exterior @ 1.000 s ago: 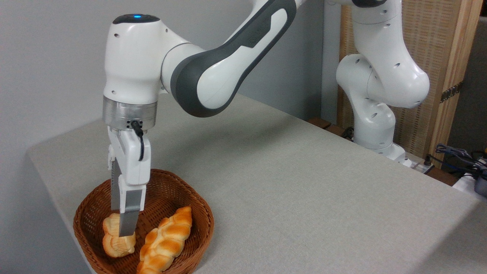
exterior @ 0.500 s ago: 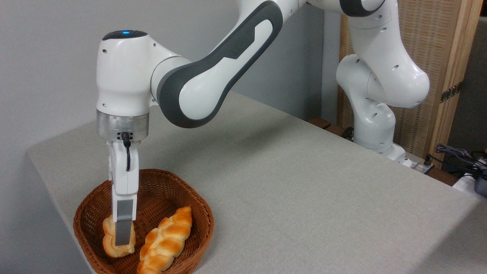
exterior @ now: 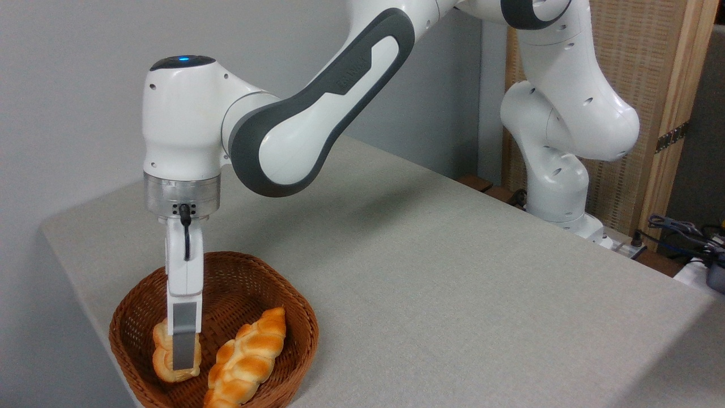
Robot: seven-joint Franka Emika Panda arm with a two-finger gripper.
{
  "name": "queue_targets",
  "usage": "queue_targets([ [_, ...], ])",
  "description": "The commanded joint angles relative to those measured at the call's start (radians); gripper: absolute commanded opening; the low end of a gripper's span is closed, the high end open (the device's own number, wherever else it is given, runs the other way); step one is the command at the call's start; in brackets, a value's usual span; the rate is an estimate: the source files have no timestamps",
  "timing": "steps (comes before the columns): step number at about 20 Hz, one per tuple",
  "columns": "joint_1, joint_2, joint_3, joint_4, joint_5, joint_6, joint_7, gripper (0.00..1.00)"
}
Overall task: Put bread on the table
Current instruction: 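Close the gripper on the small round roll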
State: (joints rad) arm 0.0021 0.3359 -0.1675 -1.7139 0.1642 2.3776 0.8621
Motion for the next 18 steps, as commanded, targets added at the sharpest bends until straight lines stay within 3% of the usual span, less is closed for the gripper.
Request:
queue_targets([
  [1, 0.003, 0.005, -0.001, 0.016, 0.017, 0.006, 0.009, 0.52],
  [13, 0.003, -0.006, -0.003, 0.016, 0.014, 0.003, 0.006, 0.52],
  [18, 0.001, -0.046, -0.004, 0.016, -0.008, -0.073, -0.005, 0.52],
])
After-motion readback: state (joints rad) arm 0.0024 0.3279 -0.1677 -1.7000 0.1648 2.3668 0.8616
